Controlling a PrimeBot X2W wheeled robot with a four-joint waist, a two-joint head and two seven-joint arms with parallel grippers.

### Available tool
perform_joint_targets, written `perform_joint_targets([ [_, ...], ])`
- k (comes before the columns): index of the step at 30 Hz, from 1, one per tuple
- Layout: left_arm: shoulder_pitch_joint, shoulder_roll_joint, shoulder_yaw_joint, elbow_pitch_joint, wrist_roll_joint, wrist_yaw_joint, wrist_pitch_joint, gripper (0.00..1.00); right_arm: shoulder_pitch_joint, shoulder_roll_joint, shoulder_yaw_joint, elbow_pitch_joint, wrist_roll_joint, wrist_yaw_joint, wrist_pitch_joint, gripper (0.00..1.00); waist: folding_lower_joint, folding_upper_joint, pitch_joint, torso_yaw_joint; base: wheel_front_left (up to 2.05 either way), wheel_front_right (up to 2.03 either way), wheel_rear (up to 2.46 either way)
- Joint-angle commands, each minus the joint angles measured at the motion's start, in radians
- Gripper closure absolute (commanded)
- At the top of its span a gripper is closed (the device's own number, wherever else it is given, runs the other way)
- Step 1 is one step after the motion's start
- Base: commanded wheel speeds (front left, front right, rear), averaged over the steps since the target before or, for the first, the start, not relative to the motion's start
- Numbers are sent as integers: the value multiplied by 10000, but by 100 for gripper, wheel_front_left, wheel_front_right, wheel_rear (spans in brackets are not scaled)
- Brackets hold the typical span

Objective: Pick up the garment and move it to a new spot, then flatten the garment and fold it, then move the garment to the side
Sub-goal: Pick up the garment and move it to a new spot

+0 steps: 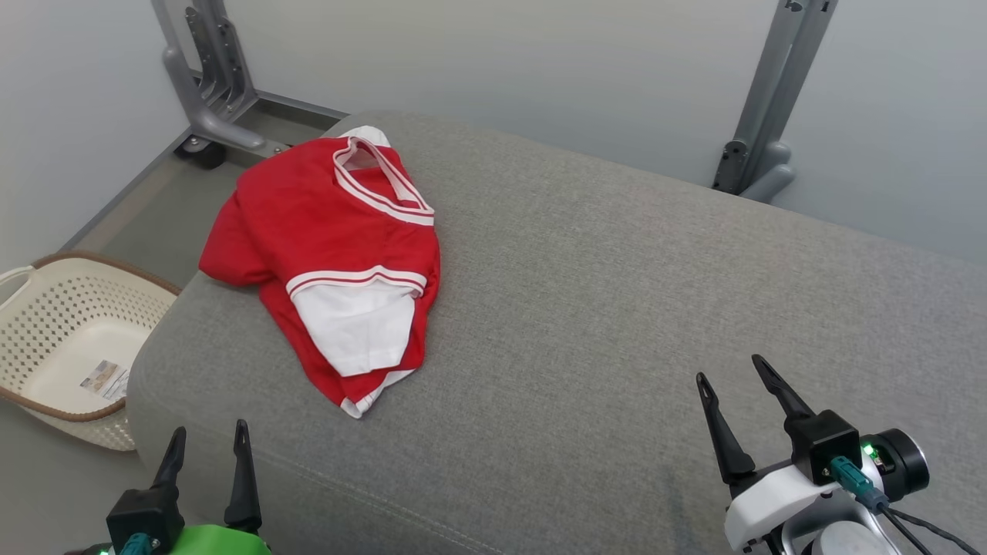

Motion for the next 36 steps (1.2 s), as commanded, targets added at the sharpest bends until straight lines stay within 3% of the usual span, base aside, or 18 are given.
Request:
perform_joint_targets([
  [1, 69, 1, 49, -50, -108, 43, 1, 0, -74, -75, 26, 64, 76, -6, -34, 0, -1, 0, 15, 389, 0, 0, 0],
  [11, -678, -9, -316, 417, -791, 46, -1, 0, 268, -251, -227, -200, 51, -6, -34, 0, -1, 0, 134, 271, 0, 0, 0],
  [17, -3869, -5, -1468, 2846, -3020, 0, 36, 0, -818, -1245, -1, -655, -161, -8, -34, 0, -1, 0, 2407, -233, 0, 0, 0],
  [26, -6673, 178, -1528, 5779, -3423, 218, 167, 0, -1825, -1884, 331, -1133, -118, -9, -34, 0, -1, 0, 4021, -978, 0, 0, 0],
  [36, -7902, 693, -1137, 8078, -3627, 800, 43, 0, -1808, -1760, 209, -1342, -53, -10, -34, 0, -1, 0, 4253, -1456, 0, 0, 0],
])
